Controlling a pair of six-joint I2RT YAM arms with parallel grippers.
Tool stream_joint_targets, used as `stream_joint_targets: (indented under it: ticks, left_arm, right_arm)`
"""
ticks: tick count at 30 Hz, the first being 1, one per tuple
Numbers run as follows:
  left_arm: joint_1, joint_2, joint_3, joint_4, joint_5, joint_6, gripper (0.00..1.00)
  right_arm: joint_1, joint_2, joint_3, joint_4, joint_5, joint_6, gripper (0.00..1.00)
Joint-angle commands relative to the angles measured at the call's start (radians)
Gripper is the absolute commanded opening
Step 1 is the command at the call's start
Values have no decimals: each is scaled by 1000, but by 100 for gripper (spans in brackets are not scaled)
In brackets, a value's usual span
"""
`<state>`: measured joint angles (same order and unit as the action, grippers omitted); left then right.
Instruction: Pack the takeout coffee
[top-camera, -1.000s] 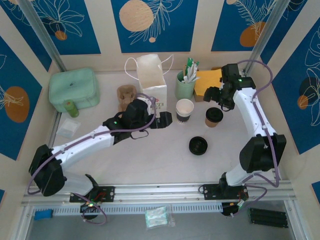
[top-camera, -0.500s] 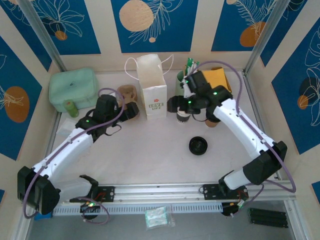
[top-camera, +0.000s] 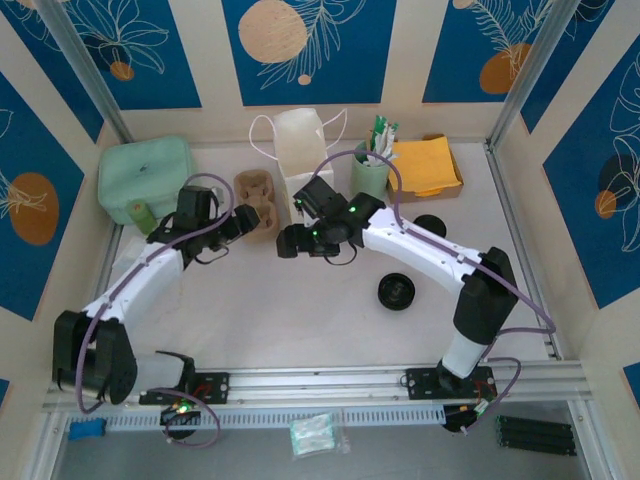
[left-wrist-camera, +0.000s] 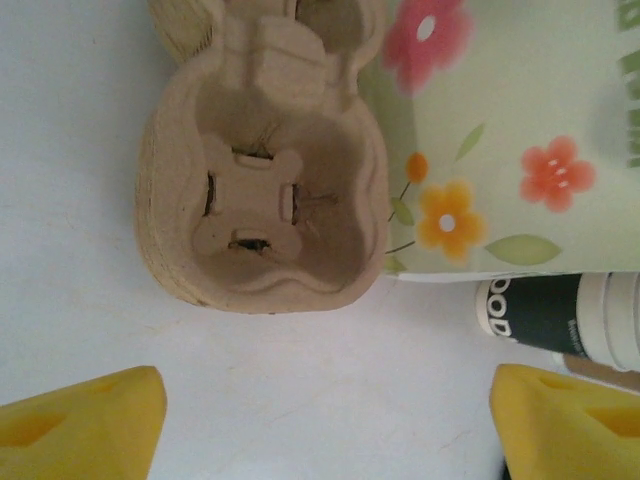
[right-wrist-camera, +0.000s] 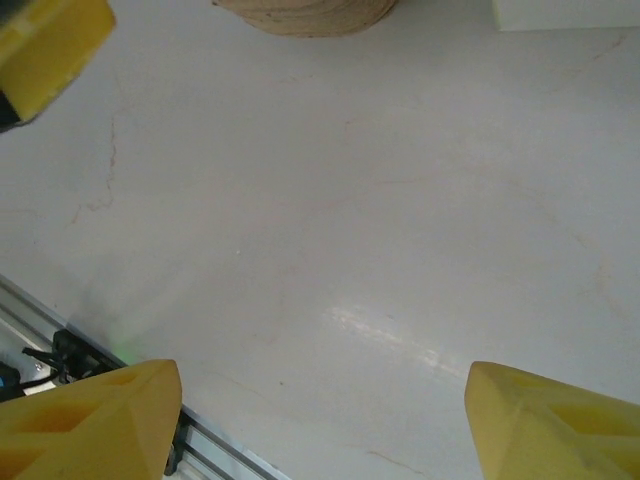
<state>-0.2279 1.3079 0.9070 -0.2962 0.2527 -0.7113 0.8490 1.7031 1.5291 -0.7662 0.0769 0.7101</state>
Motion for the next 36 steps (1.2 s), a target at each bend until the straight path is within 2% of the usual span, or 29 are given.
stream_joint_targets:
  ticks: [1, 7, 13, 16, 36]
  left_arm:
    - [17, 42, 31, 40, 62, 13, 79]
    - [18, 126, 49, 56, 51, 17, 69]
    - [19, 168, 58, 66, 13, 29, 66]
    - [18, 178, 59, 68, -2, 32, 61]
    - [20, 213, 73, 60, -52, 61, 51]
  right_arm:
    - [4, -2, -18, 43, -22, 52, 75]
    - [-10, -32, -87, 87, -56, 63, 74]
    - [-31, -60, -154, 156, -116, 68, 73]
    - [-43, -67, -169, 167, -131, 68, 73]
    - [-99, -132, -248, 194, -161, 65, 73]
